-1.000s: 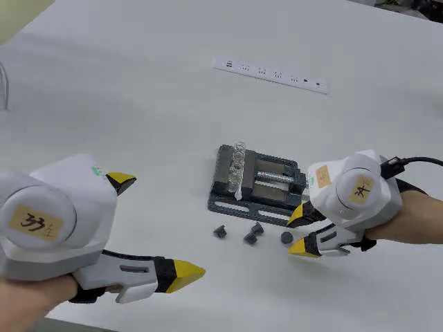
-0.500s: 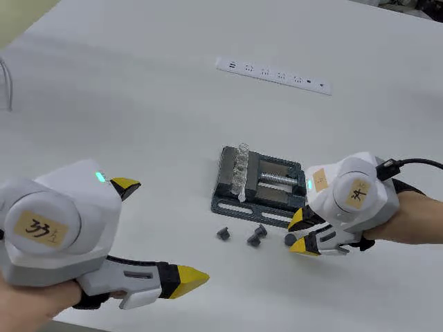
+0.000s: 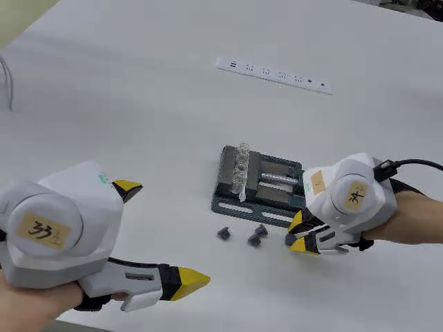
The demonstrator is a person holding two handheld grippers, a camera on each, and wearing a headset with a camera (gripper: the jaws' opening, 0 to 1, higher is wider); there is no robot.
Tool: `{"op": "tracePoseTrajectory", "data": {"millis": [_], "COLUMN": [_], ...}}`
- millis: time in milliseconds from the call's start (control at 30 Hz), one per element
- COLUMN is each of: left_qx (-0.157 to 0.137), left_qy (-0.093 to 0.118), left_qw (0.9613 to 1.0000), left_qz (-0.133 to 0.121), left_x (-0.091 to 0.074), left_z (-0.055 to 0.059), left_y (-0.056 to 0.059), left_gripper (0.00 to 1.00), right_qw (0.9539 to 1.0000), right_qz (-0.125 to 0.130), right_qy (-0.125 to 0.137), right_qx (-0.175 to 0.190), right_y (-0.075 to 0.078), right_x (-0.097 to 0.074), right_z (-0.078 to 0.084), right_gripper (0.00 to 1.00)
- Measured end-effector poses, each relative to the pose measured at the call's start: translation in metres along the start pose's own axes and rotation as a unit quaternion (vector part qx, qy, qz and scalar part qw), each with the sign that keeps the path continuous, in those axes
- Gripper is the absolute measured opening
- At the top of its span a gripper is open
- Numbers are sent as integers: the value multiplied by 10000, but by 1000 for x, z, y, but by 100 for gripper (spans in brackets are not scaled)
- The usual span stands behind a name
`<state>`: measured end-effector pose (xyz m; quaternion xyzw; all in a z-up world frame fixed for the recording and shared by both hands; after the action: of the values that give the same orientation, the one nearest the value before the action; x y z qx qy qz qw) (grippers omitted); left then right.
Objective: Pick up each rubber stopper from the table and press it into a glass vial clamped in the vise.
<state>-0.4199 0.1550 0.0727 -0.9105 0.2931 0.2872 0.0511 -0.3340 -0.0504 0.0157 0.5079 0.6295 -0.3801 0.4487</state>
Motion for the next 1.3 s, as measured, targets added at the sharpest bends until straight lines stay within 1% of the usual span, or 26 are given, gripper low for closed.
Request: {"op": "tracePoseTrajectory", "data": {"millis": [267,400,433,600,667,733,767,867,967,1000,1167,1200,1300], "left_qx": [-13,-9,-9,18,51,73,84,87,117,122,121,122,96], "left_qy": [-4,-9,-5,-16,-29,-21,-12,12,20,23,42,49,67], "left_qw": [10000,10000,10000,10000,10000,10000,10000,9999,9999,9999,9999,9999,9999], "left_qz": [-5,3,7,39,46,54,53,67,95,101,114,105,101], "left_x": [0,1,1,3,3,4,5,7,9,9,12,12,12], "left_z": [1,1,1,0,-1,-2,-3,-5,-6,-6,-8,-8,-9], "left_y": [0,1,1,1,1,0,-1,-1,0,-1,-2,-2,-2], "left_gripper": [93,93,93,93,93,93,93,93,93,93,93,93,93], "right_qw": [10000,10000,9999,9996,9992,9989,9984,9976,9977,9979,9975,9975,9969], "right_qz": [0,-31,-72,-94,-147,-134,-137,-138,-97,-4,82,155,224], "right_qy": [-43,-2,25,84,115,196,290,406,429,464,531,535,609], "right_qx": [-61,-26,65,257,344,401,460,548,512,444,464,443,452], "right_y": [1,1,1,5,6,8,8,15,20,25,39,45,57], "right_x": [-1,-2,-2,-7,-10,-17,-21,-28,-35,-37,-48,-52,-62], "right_z": [-1,-2,-2,-3,-4,-7,-10,-14,-17,-18,-24,-26,-31], "right_gripper": [9,9,9,8,8,8,8,8,8,8,8,8,7]}}
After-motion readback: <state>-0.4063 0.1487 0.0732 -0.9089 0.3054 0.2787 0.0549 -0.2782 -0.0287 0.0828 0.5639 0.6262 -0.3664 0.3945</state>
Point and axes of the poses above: the centre of the closed fingertips' face, and the gripper's own axes: x roughly forward along the fingers, y roughly to its right, z roughly out of its underside, the point moved 5 cm from there along -x, roughly backward along the fingers, and after that the axes turned 2 degrees about -z, right-handed, at the moved point
